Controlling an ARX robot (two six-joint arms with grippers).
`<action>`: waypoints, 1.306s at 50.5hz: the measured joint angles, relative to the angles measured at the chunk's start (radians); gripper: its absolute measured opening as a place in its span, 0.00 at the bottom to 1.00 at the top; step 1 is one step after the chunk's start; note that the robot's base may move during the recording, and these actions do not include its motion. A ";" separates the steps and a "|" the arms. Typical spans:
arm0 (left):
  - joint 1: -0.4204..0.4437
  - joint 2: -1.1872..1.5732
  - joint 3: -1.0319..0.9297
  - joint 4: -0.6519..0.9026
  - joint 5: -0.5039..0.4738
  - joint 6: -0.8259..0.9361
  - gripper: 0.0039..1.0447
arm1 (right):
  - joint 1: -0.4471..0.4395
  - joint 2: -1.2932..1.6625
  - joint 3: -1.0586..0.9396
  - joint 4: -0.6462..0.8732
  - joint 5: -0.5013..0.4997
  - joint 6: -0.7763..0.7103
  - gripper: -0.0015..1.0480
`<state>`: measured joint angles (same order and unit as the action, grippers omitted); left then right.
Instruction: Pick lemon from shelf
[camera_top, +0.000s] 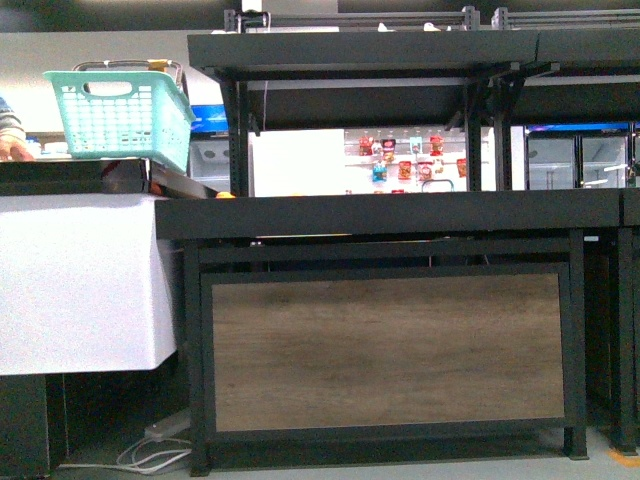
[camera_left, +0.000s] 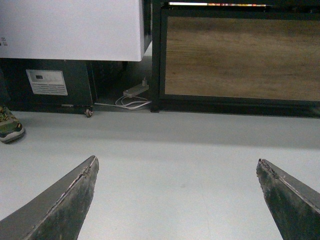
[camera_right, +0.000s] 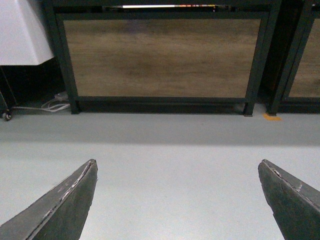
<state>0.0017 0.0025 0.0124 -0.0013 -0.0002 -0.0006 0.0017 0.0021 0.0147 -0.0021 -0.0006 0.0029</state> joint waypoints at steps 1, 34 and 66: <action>0.000 0.000 0.000 0.000 0.000 0.000 0.93 | 0.000 0.000 0.000 0.000 0.000 0.000 0.93; 0.000 0.000 0.000 0.000 0.000 0.000 0.93 | 0.000 0.000 0.000 0.000 0.000 0.000 0.93; 0.000 0.000 0.000 0.000 -0.001 0.000 0.93 | 0.000 0.000 0.000 0.000 0.000 0.000 0.93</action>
<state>0.0017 0.0021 0.0124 -0.0013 -0.0013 -0.0006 0.0017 0.0021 0.0147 -0.0021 -0.0006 0.0029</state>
